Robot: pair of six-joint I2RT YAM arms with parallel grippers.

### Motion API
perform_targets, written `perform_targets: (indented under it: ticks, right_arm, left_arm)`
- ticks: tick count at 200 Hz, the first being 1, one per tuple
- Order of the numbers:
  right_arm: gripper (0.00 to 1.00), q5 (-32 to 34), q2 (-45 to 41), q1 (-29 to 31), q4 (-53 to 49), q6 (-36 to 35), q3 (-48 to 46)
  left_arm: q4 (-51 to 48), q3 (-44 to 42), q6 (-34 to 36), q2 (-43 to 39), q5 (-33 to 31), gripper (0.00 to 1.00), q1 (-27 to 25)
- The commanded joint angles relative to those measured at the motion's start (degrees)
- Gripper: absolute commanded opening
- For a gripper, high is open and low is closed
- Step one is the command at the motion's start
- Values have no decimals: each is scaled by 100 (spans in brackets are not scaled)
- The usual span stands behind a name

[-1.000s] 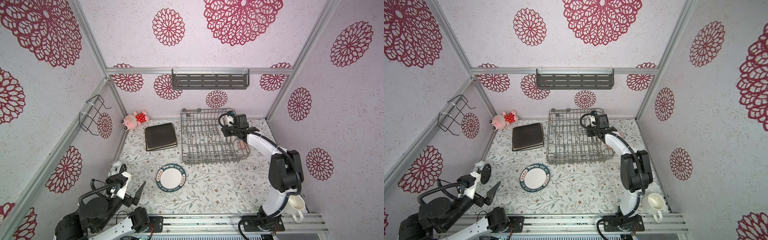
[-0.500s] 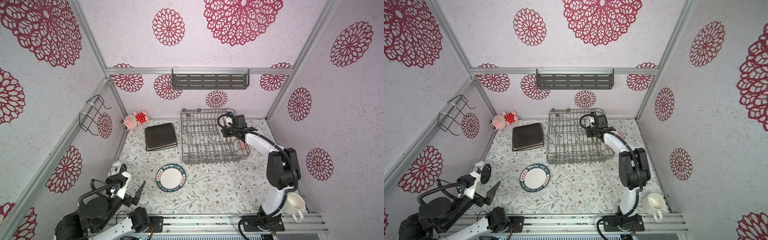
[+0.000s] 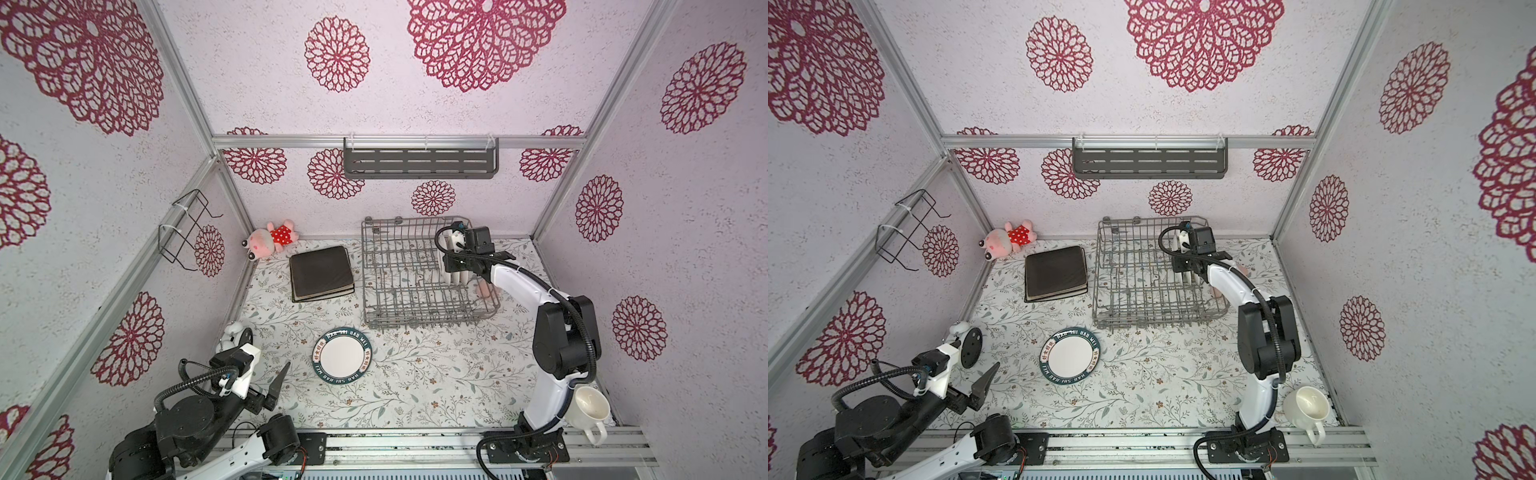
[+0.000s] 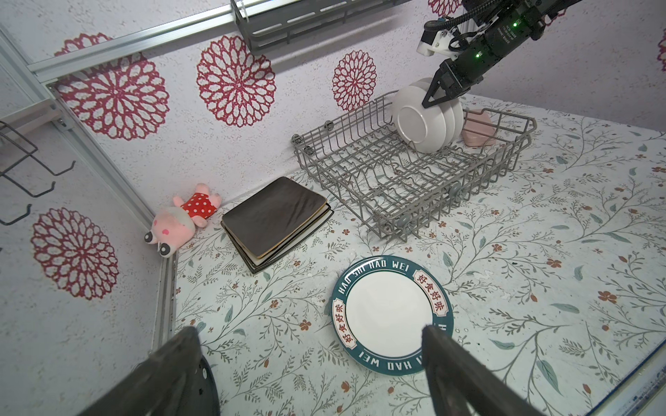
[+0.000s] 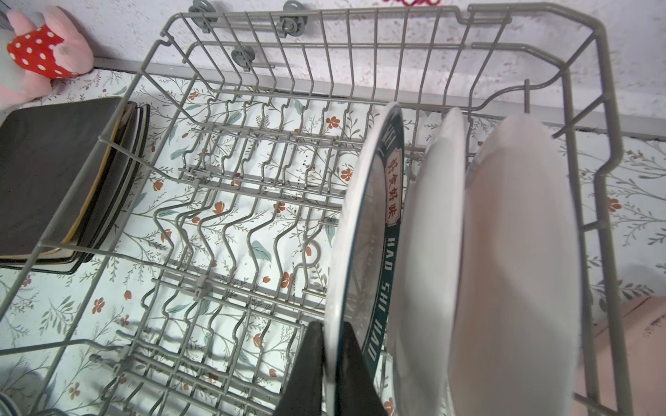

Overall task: Unload the plates from the dish rack
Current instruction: 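Close the right gripper on the green-rimmed plate rim, then lift the green-rimmed plate up out of the rack with the right gripper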

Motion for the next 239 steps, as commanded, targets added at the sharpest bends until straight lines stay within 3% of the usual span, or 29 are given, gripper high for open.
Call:
perform_targets:
  ticks: [1,83,239]
  right_arm:
    - [8,-28,-141,-19,124,-47,273]
    - [0,-79,-61,-10,-11,-115,485]
    - [0,-389,-312,34,-254,63,978]
  left_arm:
    - [47,42,-49,-45,-62,97,-66]
    - [47,32,-60,-96,-94,97,-66]
    - [91,-1,-51,-147,-64,97,-66]
